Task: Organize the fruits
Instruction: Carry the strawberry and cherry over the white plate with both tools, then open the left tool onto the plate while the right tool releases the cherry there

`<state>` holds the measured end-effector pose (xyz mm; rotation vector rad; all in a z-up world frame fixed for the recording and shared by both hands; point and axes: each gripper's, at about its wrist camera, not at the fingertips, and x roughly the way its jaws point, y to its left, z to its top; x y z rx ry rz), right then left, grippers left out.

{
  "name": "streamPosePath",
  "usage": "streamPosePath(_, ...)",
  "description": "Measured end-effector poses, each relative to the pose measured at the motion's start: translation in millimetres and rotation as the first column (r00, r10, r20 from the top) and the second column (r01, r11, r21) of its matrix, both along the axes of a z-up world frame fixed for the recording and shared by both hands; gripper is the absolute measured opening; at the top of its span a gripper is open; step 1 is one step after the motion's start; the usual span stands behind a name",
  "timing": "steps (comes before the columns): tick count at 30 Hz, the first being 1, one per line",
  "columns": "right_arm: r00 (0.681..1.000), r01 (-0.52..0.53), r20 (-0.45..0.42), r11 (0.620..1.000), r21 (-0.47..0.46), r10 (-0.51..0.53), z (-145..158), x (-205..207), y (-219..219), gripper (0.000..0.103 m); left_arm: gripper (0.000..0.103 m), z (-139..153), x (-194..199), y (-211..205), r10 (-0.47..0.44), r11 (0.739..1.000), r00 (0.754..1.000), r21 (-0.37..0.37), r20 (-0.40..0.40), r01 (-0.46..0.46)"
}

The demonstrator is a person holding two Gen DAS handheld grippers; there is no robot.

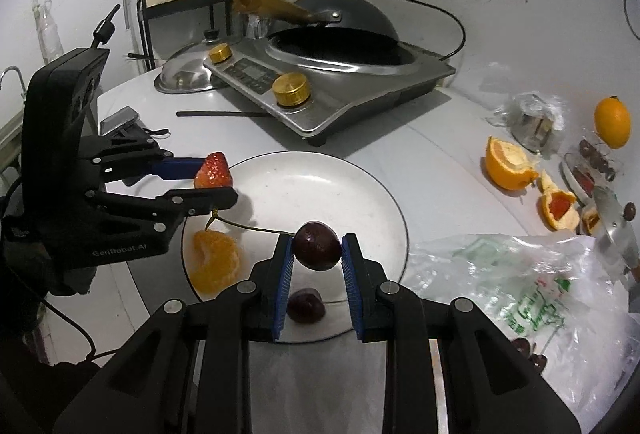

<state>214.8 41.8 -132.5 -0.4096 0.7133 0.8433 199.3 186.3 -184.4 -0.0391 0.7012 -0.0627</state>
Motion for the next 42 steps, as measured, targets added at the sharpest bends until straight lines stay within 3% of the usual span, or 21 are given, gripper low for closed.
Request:
streamPosePath(6,0.999,0.005,-0.033,1.000,-0.008,-0.005,-12.6,10.7,12.6,0.027,0.033,-4.8,9.2,-3.9,-0.028,0.999,1.000,0.027,-0.009,0.028)
streamPosePath(23,0.996,-0.010,-0.084,1.000,-0.024,0.008,-32.1,20.5,28.8,0.027,0.035,-18.4,17.3,-6.3,-0.036,0.999,0.996,0.010,-0.078,0.037)
streamPosePath(28,0.997,-0.006,-0.082,1.000,-0.023,0.004,-30.3,18.6,26.8,0.027,0.041,-14.5,13.6,-10.6,-0.030,0.999,0.997,0.019,-0.066,0.031)
streamPosePath(30,0.997,-0.003,-0.077,1.000,-0.024,0.001,-28.9,18.1,25.5,0.028,0.053,-12.2,12.0,-11.0,-0.023,0.999,0.998,0.021,-0.058,0.025)
streamPosePath(34,0.997,0.006,-0.071,1.000,-0.016,-0.007,-24.7,16.1,21.2,0.040,0.054,-7.3,7.5,-11.0,-0.015,1.000,0.999,0.023,-0.046,0.016)
streamPosePath(42,0.999,0.023,-0.048,1.000,0.005,-0.023,-12.2,8.4,6.6,0.040,0.055,4.6,-3.0,-15.6,-0.008,0.999,1.000,0.038,-0.022,0.009)
